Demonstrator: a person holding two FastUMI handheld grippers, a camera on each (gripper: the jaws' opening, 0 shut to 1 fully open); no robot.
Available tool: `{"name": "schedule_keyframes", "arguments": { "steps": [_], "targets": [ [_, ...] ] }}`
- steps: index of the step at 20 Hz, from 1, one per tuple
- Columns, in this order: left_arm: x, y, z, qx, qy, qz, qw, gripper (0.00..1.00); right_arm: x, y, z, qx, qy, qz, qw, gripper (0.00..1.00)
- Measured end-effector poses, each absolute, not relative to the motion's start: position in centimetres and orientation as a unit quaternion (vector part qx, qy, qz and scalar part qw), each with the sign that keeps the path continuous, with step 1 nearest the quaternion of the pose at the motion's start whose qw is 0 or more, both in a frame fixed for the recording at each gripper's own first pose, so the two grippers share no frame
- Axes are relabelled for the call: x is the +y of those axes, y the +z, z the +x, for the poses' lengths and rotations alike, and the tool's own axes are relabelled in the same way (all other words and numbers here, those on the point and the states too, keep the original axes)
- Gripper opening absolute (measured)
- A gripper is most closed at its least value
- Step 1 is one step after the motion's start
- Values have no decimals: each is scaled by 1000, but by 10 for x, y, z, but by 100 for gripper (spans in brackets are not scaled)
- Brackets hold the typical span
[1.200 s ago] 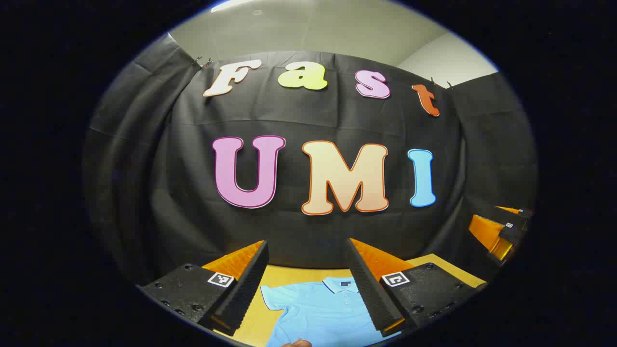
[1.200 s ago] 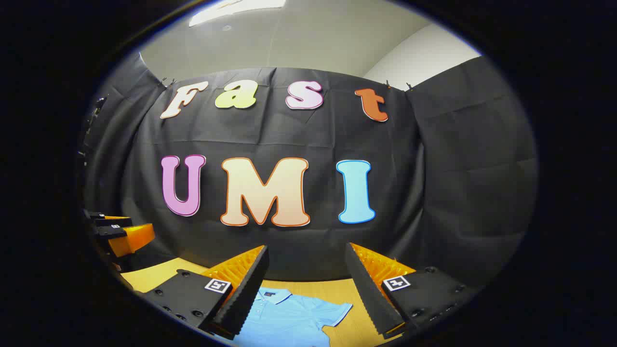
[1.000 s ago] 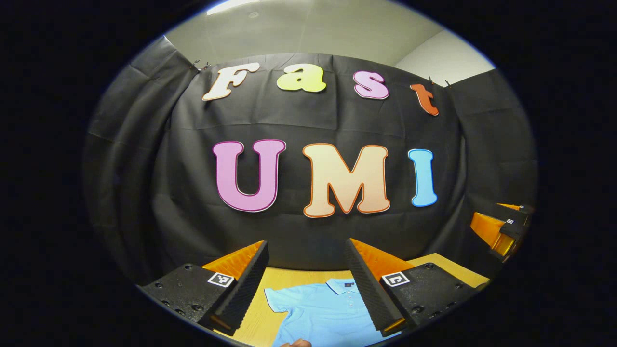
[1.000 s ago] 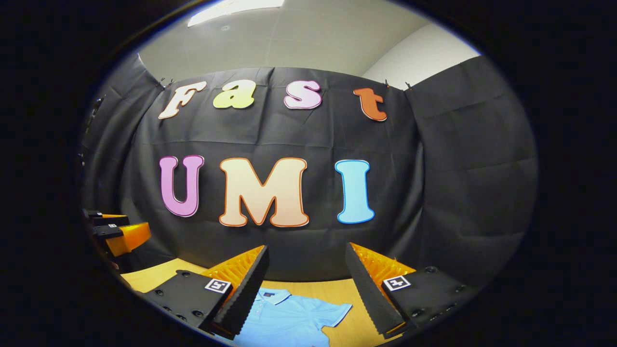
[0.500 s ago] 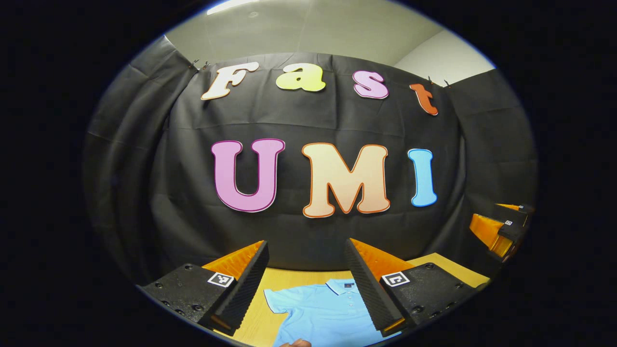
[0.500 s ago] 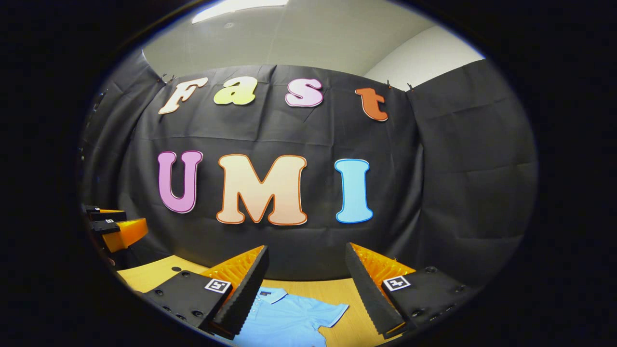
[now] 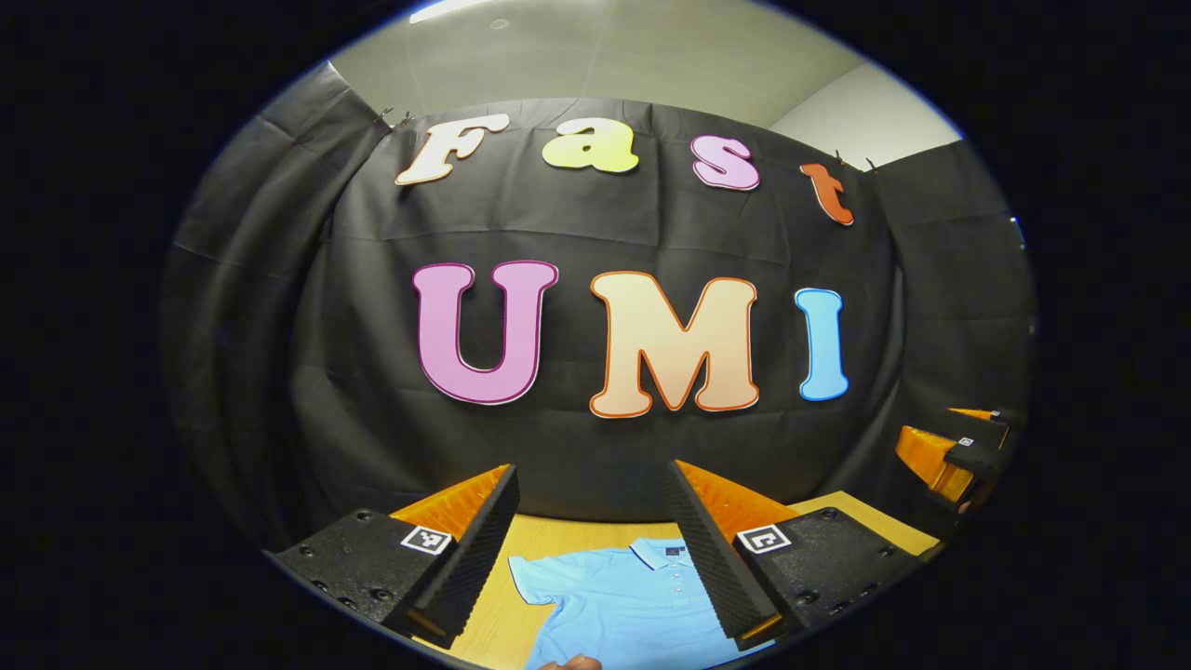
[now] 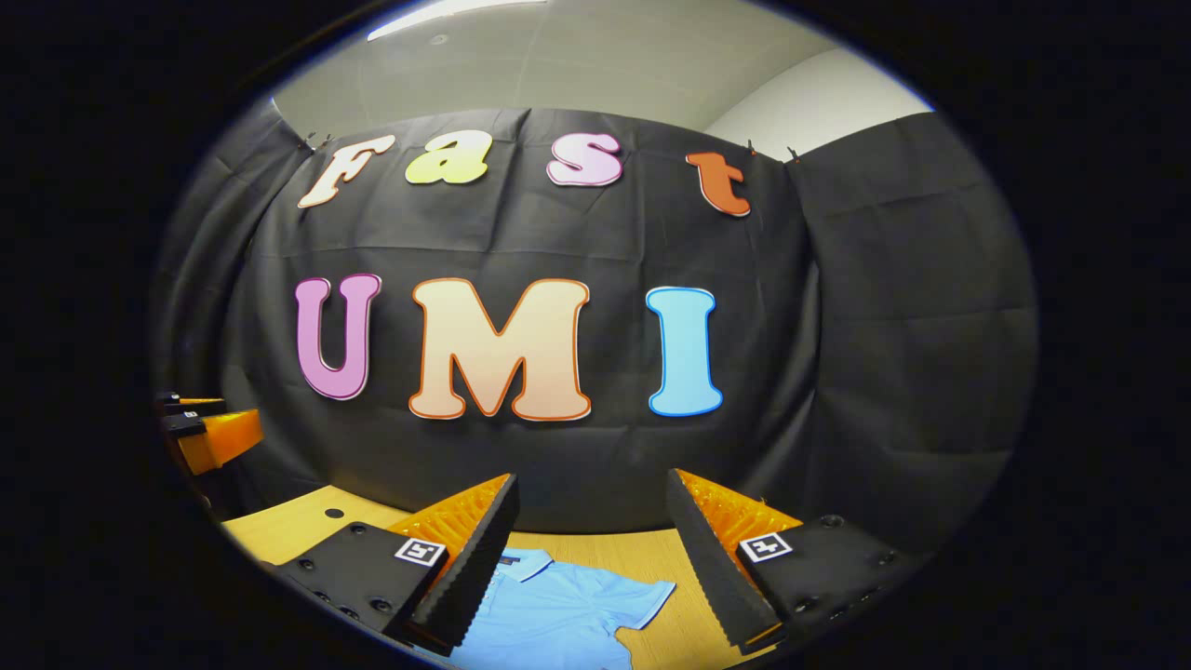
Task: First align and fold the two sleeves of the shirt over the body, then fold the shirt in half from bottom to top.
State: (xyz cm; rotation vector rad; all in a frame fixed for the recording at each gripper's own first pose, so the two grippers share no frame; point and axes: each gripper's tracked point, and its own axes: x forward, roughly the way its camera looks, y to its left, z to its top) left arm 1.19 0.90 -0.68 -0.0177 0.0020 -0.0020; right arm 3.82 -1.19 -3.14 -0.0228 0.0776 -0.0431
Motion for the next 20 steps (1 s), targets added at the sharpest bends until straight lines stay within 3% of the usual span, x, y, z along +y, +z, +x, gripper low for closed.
{"name": "schedule_keyframes", "arguments": {
  "steps": [20],
  "targets": [
    [46,-25,26,23,17,-4,1000,95,-89,-216,133,221,-90,-33,971,99]
  ]
}}
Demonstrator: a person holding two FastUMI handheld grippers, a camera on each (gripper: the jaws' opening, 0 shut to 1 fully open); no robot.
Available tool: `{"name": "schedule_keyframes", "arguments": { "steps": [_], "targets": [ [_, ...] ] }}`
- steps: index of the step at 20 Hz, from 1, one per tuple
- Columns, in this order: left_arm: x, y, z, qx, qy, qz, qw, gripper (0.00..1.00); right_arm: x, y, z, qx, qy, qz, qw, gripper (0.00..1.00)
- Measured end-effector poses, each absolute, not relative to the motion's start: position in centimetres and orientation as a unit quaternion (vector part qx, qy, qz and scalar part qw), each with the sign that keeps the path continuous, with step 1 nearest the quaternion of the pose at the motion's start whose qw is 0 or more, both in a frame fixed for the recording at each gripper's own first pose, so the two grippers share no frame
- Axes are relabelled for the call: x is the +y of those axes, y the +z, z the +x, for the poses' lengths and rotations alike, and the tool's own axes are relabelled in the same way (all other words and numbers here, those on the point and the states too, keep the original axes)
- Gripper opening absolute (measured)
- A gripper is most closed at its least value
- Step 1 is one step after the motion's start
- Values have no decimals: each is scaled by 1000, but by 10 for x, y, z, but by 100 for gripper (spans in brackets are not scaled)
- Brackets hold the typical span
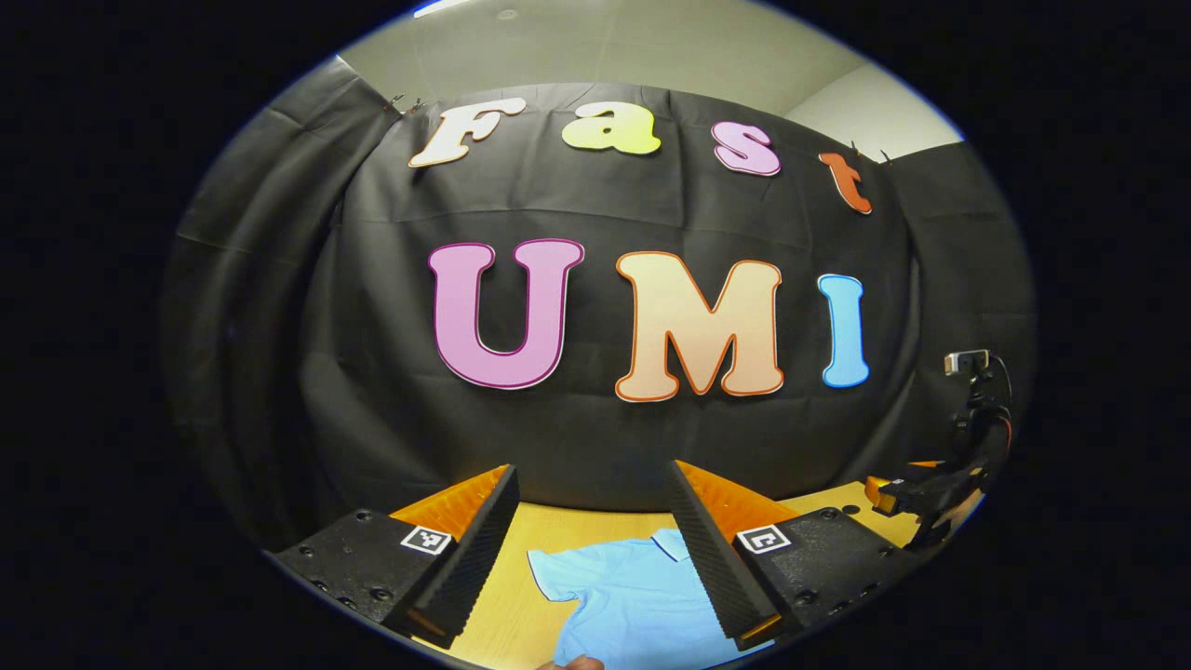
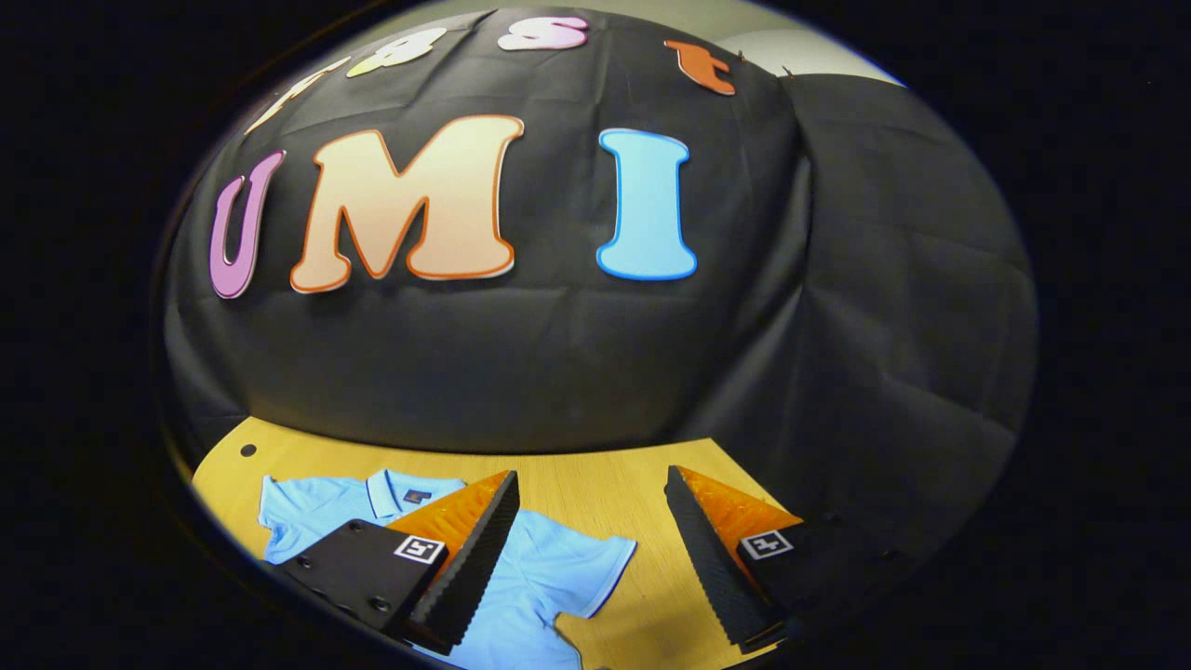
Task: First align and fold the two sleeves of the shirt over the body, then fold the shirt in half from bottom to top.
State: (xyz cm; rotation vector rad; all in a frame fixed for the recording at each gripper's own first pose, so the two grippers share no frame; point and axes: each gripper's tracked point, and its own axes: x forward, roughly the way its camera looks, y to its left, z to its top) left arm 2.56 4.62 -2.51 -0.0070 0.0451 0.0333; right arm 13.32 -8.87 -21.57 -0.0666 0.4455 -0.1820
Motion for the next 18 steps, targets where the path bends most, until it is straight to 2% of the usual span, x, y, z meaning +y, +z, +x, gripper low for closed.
{"name": "schedule_keyframes", "arguments": {
  "steps": [13,18],
  "targets": [
    [24,-48,51,55,-1,3,998,95,-121,-360,128,361,-111,-7,926,100],
    [23,-60,57,71,-5,-1,997,95,-126,-397,125,400,-122,3,908,99]
  ]
}}
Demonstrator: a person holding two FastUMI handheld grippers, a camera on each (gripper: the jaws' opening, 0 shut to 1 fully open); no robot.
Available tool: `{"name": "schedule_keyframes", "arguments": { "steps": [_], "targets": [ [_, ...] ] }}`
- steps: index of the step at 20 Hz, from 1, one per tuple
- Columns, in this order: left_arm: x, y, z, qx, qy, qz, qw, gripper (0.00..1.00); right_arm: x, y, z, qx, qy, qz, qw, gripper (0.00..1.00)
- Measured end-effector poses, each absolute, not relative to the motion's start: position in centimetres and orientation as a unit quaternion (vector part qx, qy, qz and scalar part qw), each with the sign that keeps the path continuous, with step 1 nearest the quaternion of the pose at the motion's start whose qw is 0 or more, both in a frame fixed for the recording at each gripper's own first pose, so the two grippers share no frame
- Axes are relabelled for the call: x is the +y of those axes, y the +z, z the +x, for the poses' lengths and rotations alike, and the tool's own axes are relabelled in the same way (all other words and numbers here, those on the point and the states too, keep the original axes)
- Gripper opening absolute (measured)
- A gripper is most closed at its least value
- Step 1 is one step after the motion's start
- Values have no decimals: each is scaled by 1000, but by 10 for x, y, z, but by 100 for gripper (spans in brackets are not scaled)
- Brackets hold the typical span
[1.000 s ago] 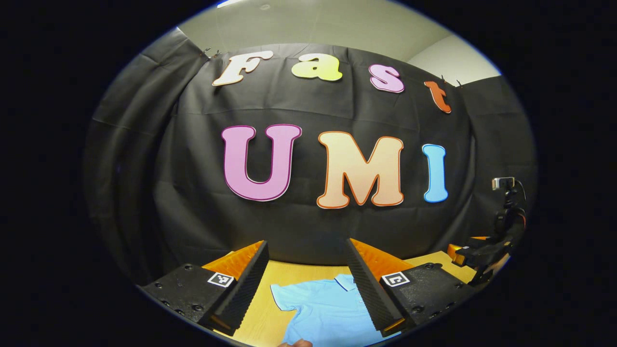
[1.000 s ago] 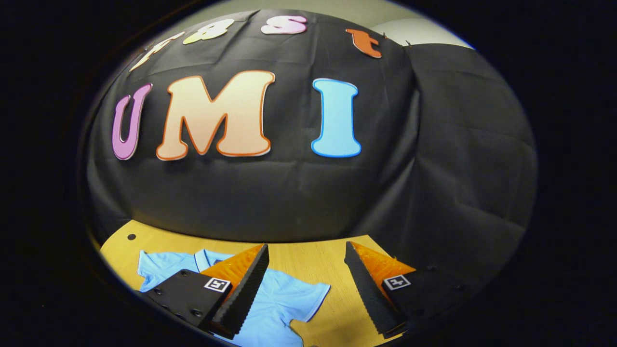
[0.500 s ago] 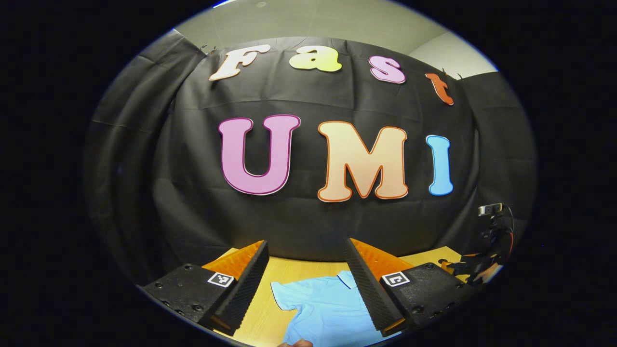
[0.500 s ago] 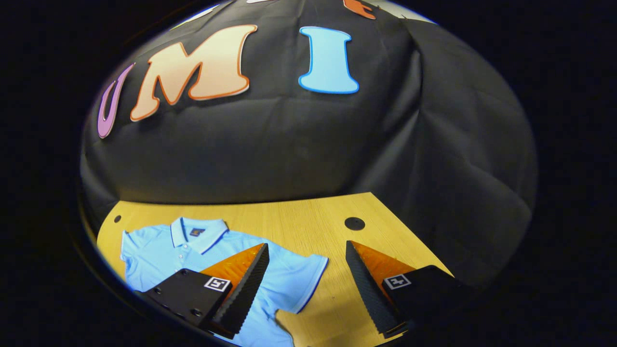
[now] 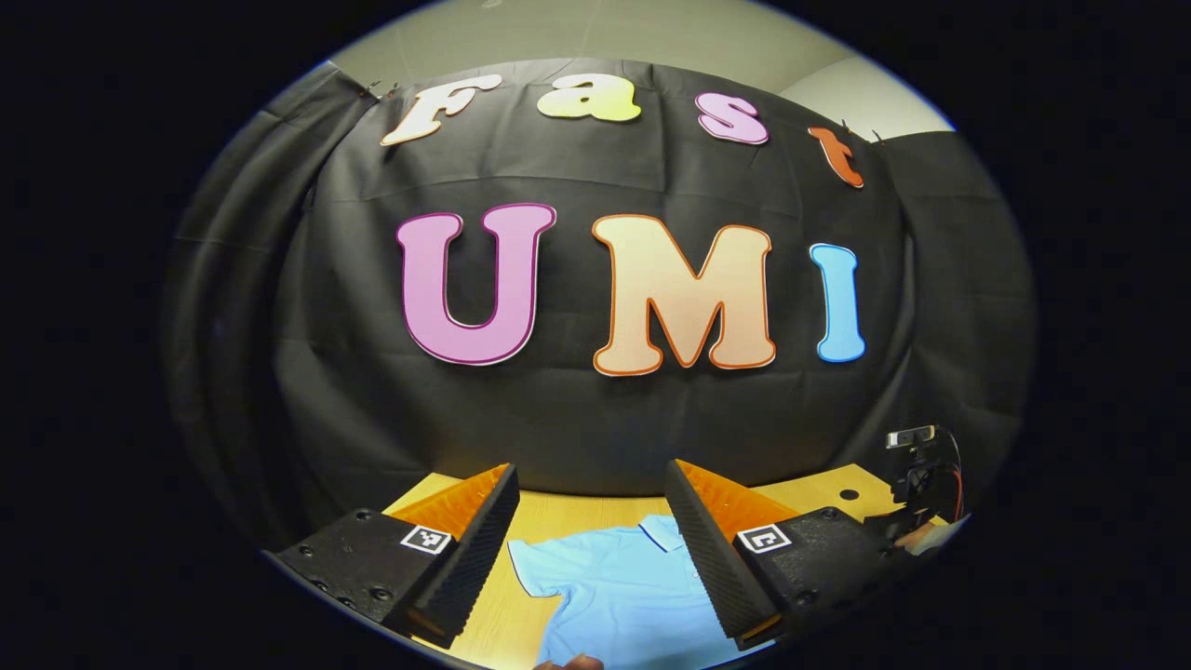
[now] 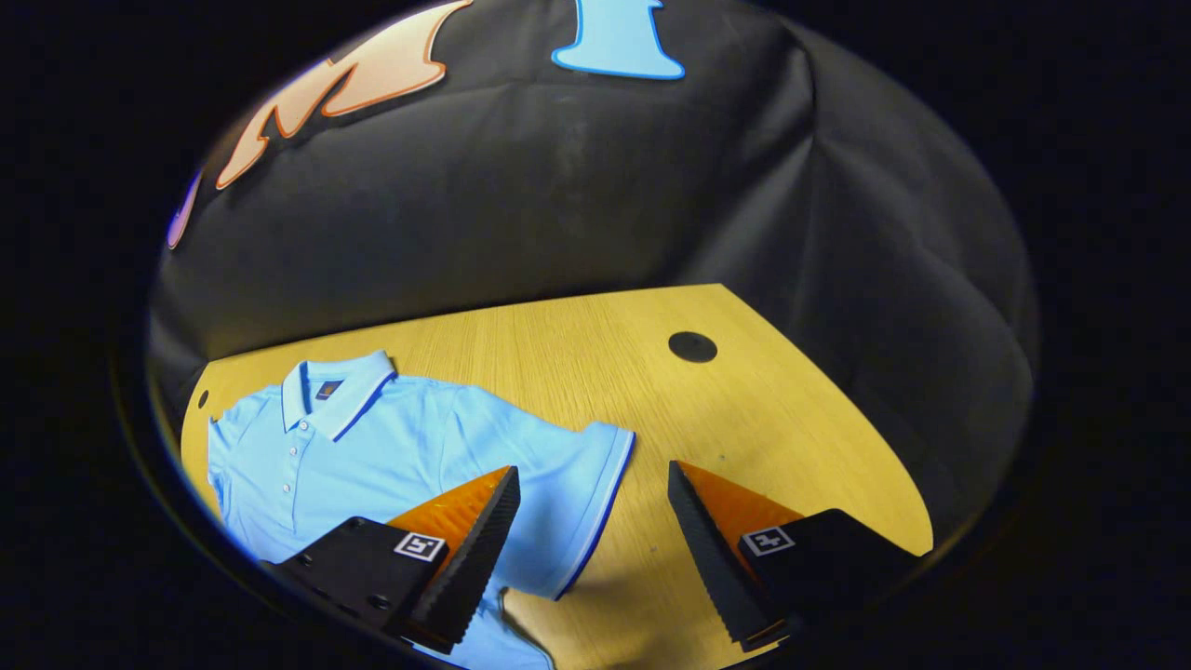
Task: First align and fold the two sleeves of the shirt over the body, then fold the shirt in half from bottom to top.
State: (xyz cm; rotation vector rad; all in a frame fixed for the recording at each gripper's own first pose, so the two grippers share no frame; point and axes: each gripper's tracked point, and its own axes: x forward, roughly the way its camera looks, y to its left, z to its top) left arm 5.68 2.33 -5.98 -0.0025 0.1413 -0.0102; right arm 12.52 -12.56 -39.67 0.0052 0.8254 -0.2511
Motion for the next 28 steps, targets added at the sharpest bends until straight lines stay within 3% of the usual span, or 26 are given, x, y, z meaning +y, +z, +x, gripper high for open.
{"name": "schedule_keyframes", "arguments": {
  "steps": [8,9,12,15,16,17,18,19,28],
  "targets": [
    [32,-76,64,93,4,-10,996,95,-124,-431,117,444,-125,21,887,99],
    [33,-78,64,93,4,-11,996,95,-124,-432,117,446,-126,28,886,92],
    [34,-80,66,96,4,-12,995,95,-122,-432,120,447,-128,40,884,85],
    [33,-81,67,97,3,-12,995,95,-122,-431,120,448,-122,47,884,37],
    [32,-81,67,97,2,-12,995,95,-122,-431,120,448,-122,47,884,31],
    [32,-82,67,97,2,-12,995,95,-119,-431,122,445,-119,43,886,17],
    [32,-82,67,98,1,-13,995,95,-117,-427,121,439,-119,33,890,13],
    [31,-81,67,97,2,-13,995,95,-111,-428,125,432,-112,29,894,2],
    [47,-82,63,100,14,-20,995,96,-51,-391,153,380,-64,75,920,3]
  ]
}}
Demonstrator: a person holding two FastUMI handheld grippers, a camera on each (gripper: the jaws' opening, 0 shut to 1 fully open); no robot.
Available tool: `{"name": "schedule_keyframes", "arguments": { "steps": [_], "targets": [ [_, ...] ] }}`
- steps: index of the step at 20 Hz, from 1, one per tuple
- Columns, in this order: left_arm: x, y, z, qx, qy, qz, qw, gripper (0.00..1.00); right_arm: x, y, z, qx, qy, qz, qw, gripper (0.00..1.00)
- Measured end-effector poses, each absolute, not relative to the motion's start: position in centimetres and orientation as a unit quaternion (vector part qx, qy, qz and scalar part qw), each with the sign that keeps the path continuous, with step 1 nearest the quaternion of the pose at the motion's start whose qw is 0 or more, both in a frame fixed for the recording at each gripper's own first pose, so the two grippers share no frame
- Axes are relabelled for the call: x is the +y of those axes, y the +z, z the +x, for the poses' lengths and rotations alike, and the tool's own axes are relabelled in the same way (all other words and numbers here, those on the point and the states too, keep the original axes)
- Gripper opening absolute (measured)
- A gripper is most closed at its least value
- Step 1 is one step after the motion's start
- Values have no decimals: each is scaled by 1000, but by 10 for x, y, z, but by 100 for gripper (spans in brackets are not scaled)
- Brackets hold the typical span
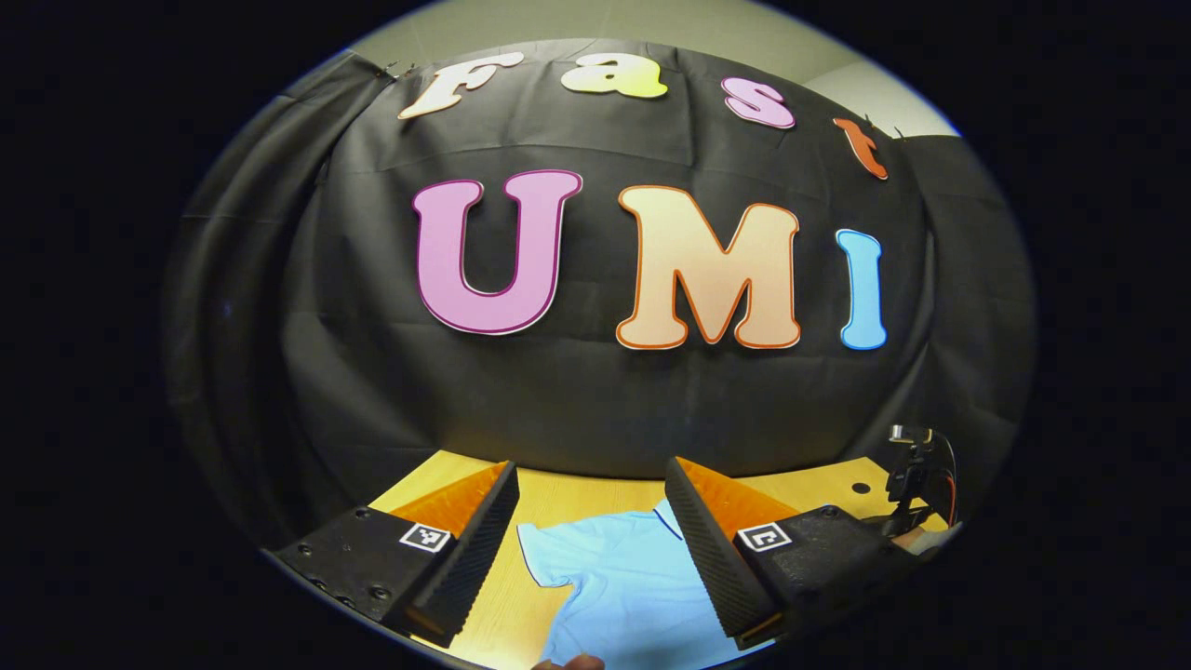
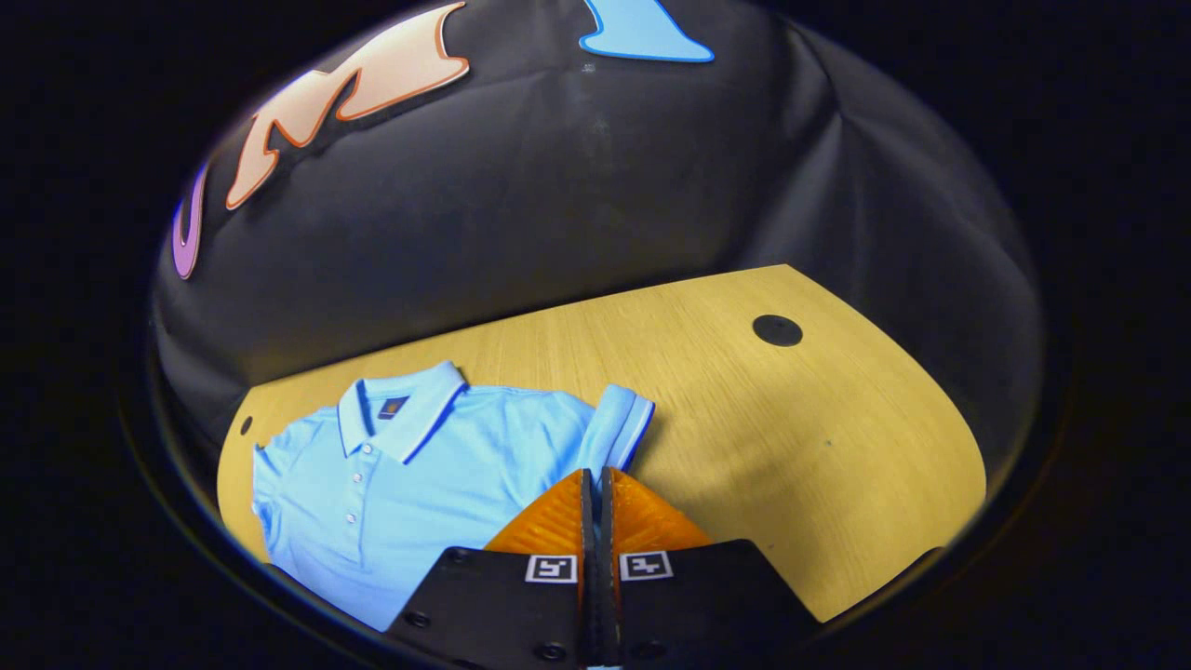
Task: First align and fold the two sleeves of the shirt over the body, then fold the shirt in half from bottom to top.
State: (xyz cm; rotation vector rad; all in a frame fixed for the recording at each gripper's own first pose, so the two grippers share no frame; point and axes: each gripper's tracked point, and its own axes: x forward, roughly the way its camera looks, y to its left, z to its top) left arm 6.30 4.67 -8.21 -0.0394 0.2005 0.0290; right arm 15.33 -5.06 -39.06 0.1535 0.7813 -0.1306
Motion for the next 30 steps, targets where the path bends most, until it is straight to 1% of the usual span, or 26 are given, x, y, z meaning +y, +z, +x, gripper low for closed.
{"name": "schedule_keyframes", "arguments": {
  "steps": [3,7,11,14,15,16,19,20,21,22,27,30],
  "targets": [
    [50,-84,60,103,14,-31,994,96,-17,-373,157,362,-35,105,926,3],
    [62,-92,57,110,20,-38,993,96,30,-368,158,355,3,132,925,2],
    [77,-99,54,118,24,-47,992,96,68,-380,151,369,28,146,917,2],
    [91,-112,54,131,28,-51,990,96,87,-399,141,393,35,141,908,2],
    [95,-115,56,134,30,-55,989,96,92,-403,138,400,36,142,905,5],
    [100,-120,58,137,33,-61,988,96,94,-404,135,402,38,138,904,8],
    [111,-143,70,151,43,-74,985,96,94,-383,129,381,53,109,917,93],
    [114,-151,75,156,45,-78,984,95,91,-375,127,374,56,98,920,97],
    [116,-158,82,160,48,-82,983,95,87,-363,121,367,59,92,924,92],
    [117,-169,89,164,51,-83,982,95,83,-353,117,359,59,90,927,98],
    [121,-230,126,206,61,-76,974,95,43,-322,79,350,40,88,932,98],
    [122,-263,138,235,63,-63,968,95,13,-315,55,352,20,81,932,98]
  ]
}}
